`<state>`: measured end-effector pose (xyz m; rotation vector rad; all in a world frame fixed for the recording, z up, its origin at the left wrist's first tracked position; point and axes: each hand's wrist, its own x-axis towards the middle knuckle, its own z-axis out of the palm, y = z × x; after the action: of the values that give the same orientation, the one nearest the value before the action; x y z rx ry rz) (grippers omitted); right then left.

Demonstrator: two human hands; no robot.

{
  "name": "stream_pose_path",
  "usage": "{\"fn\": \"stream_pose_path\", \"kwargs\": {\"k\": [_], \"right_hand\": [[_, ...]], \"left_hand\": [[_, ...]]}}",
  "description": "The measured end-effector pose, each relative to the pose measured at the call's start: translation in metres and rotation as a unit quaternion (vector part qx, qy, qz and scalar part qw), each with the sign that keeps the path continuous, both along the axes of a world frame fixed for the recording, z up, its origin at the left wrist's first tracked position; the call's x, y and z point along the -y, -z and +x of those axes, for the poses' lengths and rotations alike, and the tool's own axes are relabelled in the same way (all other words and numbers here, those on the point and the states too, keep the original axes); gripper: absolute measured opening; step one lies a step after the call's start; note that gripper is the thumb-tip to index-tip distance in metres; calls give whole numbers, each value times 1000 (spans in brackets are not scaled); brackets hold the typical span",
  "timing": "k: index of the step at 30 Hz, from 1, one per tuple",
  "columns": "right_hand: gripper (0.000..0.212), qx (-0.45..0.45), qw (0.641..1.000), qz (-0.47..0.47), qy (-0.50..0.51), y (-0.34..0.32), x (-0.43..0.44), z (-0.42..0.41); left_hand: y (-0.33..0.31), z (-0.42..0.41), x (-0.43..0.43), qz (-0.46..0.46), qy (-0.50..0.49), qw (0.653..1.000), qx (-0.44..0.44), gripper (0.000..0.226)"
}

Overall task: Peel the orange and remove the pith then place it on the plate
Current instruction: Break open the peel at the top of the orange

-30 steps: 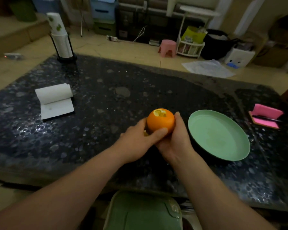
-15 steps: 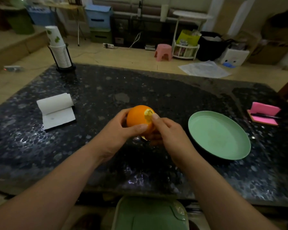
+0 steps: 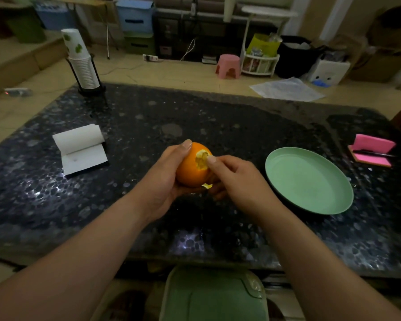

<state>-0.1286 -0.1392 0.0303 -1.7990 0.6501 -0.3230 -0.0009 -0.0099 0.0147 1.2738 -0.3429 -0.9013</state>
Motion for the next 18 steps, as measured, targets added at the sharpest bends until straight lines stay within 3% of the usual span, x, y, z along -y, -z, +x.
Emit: {"fn": "stream_pose_path", "kwargs": {"k": [11, 18], "right_hand": [[30, -59, 987, -144, -31, -6, -3, -6], [22, -68, 969, -239, 6, -1, -8, -5]], "left_hand": [[-2, -5, 6, 33, -22, 999, -3, 63], [-5, -17, 13, 35, -33, 999, 25, 49]]}}
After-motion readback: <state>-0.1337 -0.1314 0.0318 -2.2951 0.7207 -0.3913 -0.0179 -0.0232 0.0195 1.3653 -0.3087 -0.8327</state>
